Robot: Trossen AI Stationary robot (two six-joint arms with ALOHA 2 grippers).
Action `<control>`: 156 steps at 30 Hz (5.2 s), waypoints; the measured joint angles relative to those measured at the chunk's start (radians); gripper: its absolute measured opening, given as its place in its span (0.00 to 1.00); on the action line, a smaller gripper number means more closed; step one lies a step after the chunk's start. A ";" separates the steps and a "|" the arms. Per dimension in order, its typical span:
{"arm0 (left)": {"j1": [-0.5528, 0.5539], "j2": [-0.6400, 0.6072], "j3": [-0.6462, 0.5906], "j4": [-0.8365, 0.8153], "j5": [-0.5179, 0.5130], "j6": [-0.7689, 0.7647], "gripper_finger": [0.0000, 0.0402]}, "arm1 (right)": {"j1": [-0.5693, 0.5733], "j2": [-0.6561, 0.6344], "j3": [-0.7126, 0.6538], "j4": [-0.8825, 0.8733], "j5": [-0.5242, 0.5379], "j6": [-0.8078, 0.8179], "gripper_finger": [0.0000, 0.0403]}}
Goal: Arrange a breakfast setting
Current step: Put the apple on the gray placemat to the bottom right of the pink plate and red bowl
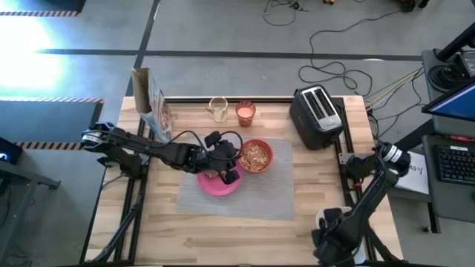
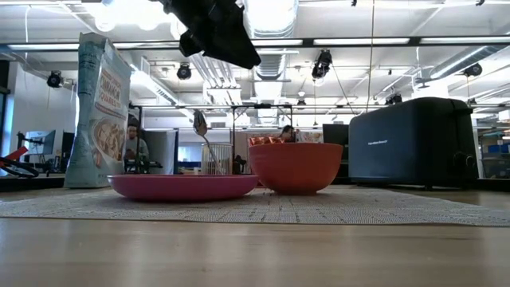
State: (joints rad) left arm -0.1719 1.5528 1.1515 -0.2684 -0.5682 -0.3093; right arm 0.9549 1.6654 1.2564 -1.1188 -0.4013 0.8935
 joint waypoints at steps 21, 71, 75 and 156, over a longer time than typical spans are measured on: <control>0.000 0.000 0.000 0.005 0.001 -0.049 0.23 | 0.079 -0.002 -0.001 0.162 0.137 -0.086 0.65; 0.000 0.000 0.000 0.007 0.002 -0.052 0.23 | 0.145 -0.001 -0.011 0.179 0.129 -0.077 0.63; 0.000 0.000 0.000 0.007 0.003 -0.051 0.23 | 0.145 -0.001 0.029 0.176 0.111 -0.076 0.63; 0.000 0.000 0.000 -0.007 0.002 -0.044 0.23 | 0.145 -0.114 -0.006 0.005 -0.036 -0.069 0.43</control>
State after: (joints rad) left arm -0.1721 1.5528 1.1515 -0.2756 -0.5659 -0.3534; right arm 1.0995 1.5516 1.2499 -1.1134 -0.4371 0.8247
